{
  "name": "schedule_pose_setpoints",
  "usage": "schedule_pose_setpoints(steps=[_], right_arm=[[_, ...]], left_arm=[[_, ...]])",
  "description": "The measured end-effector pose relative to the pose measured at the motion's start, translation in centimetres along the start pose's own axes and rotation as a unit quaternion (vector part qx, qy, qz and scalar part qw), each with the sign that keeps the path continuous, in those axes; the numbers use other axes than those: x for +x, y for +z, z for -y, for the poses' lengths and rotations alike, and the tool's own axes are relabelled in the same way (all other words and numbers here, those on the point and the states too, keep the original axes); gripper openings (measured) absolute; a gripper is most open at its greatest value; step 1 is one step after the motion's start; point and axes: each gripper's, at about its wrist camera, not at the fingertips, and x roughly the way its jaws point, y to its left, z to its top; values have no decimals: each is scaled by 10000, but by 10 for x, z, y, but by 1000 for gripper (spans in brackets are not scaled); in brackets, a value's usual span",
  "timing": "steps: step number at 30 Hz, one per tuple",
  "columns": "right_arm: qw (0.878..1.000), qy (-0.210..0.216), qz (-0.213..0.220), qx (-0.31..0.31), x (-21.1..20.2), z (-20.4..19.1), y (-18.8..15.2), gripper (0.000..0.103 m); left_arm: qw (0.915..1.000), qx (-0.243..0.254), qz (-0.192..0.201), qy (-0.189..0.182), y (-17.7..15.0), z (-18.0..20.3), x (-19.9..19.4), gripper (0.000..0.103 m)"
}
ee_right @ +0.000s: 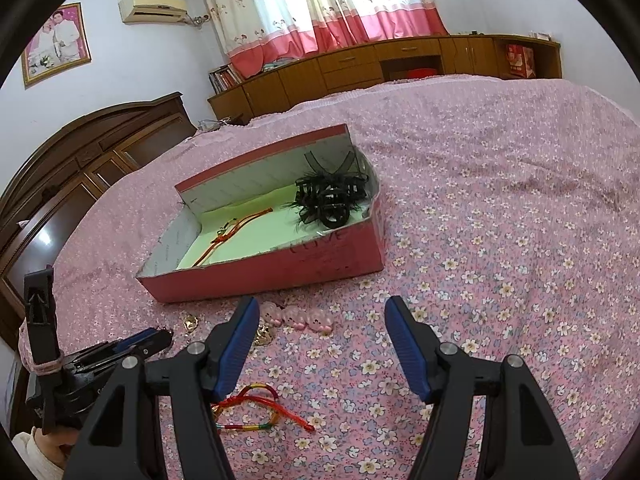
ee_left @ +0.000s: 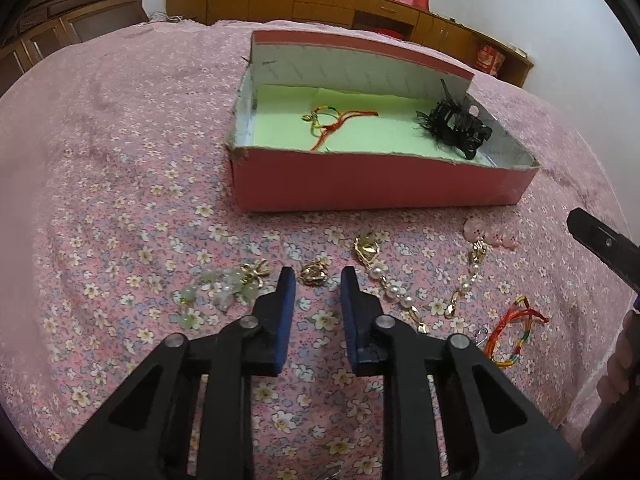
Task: Organize jewelry
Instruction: 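Grasp a small gold pendant with the left tool while the right tool grasps the pink three-bead clip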
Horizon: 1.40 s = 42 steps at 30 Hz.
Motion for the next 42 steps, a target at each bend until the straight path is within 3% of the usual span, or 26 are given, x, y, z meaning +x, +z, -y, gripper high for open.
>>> schedule_pose_setpoints(steps=[7,10,19,27,42], right_arm=[[10000,-10,-70,31,4,2,-2,68],[10000,-12,-97,21,6,1,-2,68],[9995,-62,-293,106,19,-12,-5,72],[9968,-458,-583,288,51,-28,-11,78],[9915,-1187,-536,-61,91,-48,-18,80]], left_arm=[[10000,-12,-25,28,1,-1,11,12],[10000,13,-1,52,0,-1,12,7],[9998,-76,153,-141,2,-5,-3,6],[9993,-168,264,-222,-3,-15,-19,6],[9987,-320,280,-272,-11,-32,-35,6]])
